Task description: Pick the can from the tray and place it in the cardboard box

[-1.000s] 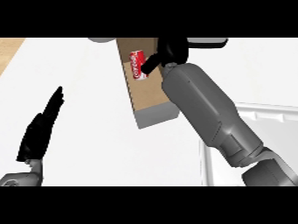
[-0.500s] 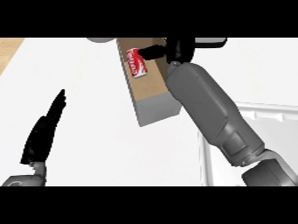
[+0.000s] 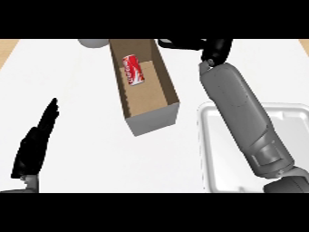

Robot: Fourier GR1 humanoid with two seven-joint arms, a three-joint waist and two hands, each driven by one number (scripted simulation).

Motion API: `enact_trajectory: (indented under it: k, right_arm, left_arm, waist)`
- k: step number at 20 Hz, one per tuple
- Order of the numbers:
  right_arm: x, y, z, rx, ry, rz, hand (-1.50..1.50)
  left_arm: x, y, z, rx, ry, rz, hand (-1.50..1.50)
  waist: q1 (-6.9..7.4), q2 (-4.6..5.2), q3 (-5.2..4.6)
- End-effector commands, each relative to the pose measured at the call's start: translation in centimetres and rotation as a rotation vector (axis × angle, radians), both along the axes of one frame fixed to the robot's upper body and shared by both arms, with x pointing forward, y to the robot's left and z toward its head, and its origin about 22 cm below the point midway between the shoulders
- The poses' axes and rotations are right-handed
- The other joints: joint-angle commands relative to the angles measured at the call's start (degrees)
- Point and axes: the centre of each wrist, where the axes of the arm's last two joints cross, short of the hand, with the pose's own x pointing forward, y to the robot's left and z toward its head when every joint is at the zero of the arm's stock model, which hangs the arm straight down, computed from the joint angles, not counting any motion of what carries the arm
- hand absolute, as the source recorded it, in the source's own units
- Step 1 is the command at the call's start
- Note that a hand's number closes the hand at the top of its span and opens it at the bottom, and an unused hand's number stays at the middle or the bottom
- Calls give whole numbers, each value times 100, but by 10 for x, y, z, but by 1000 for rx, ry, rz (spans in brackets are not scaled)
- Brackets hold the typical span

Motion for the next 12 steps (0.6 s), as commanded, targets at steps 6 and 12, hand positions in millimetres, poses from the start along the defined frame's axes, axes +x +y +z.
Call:
enact_trajectory:
  k: [6, 12]
  right_arm:
    - [-45, -124, -24, 65, -63, -101, -150]
    - [-102, -195, -15, 12, -49, -35, -150]
  left_arm:
    - [-1, -2, 5, -4, -2, 25, 0]
    - [-15, 1, 3, -11, 10, 26, 0]
  waist:
    - [-188, -41, 2]
    - [-143, -37, -1]
